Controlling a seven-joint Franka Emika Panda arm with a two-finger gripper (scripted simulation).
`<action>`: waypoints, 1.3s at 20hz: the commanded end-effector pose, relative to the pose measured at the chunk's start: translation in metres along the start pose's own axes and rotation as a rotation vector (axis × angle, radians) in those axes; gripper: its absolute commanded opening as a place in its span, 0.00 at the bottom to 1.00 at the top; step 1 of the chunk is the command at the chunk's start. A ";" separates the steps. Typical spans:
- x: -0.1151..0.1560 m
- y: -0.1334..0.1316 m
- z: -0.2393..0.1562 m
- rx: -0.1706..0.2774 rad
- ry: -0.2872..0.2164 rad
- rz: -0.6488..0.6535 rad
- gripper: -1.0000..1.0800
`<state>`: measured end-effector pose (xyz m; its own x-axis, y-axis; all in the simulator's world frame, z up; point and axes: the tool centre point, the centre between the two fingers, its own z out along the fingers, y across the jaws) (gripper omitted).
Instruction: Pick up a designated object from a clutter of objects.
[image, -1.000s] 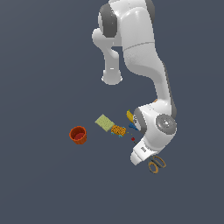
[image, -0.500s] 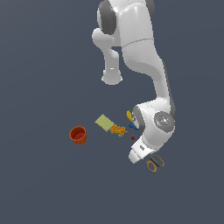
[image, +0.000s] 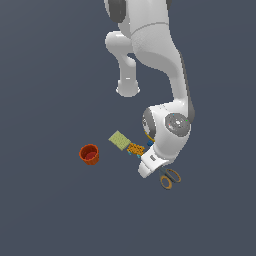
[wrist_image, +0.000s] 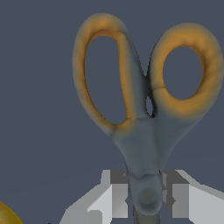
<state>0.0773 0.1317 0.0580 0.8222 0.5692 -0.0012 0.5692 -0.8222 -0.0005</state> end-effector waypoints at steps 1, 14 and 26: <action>-0.014 0.008 -0.016 -0.001 0.001 0.001 0.00; -0.103 0.052 -0.114 -0.001 0.001 0.001 0.00; -0.197 0.100 -0.221 0.003 0.004 0.001 0.00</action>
<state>-0.0204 -0.0501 0.2644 0.8231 0.5679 0.0019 0.5679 -0.8231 -0.0021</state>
